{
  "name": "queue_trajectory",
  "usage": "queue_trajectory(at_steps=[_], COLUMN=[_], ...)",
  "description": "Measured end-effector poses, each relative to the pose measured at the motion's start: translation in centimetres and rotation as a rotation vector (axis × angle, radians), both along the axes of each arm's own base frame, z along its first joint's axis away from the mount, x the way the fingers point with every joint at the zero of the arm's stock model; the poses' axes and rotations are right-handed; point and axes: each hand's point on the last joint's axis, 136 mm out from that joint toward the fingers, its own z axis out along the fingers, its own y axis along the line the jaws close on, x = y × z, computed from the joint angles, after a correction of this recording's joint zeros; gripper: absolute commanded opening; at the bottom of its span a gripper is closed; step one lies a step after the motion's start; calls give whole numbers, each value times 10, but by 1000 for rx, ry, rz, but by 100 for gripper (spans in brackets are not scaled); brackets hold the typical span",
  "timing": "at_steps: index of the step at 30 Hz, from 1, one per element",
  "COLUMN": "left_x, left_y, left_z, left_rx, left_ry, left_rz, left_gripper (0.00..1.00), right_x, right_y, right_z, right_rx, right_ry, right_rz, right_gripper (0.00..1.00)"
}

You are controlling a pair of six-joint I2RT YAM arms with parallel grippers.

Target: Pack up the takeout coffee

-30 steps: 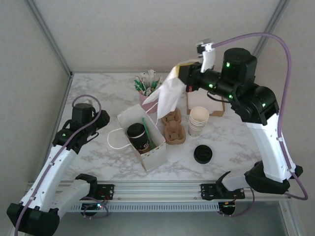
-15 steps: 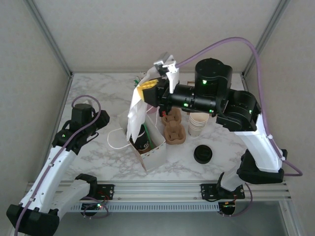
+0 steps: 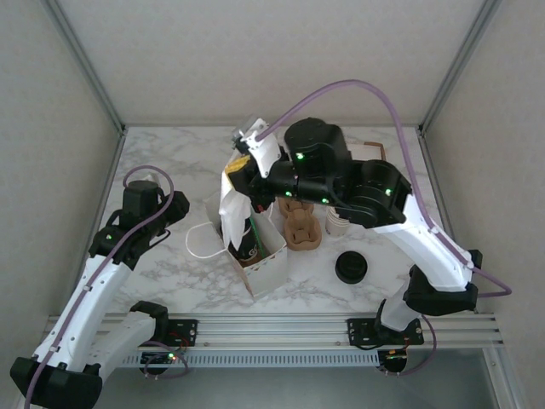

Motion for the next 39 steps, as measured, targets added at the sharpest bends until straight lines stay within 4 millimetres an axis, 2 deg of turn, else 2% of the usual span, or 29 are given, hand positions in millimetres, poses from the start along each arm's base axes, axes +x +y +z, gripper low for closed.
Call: queue_trajectory(at_steps=[3,7,14,19,24,30,32,36,39], left_x=[0,0,0,0,0,0,0,0,0], left_y=[0,0,0,0,0,0,0,0,0], left_z=[0,0,0,0,0,0,0,0,0], left_rx=[0,0,0,0,0,0,0,0,1], left_ry=[0,0,1,1,0,1,1,0,1], left_rz=[0,0,0,0,0,1,1,1,1], left_gripper=[46,46,46,46,46,46,46,46,46], right_x=[9,14,-13,-17,-2,38,40,36,26], right_y=[0,-4,5,2,-5,-27,-29,-26,-21], right_z=[-26,-37,-52,-65,-88,-119,-127,-141,-149], right_rx=[-70,-102,-146,-205,-288,-403,-430,-468,-492], right_ry=[28,53,73,65,42,44,55,84,96], right_rz=[-17,-16,152,180,129,1,-1,18,57], right_gripper=[0,0,0,0,0,2,4,4,4])
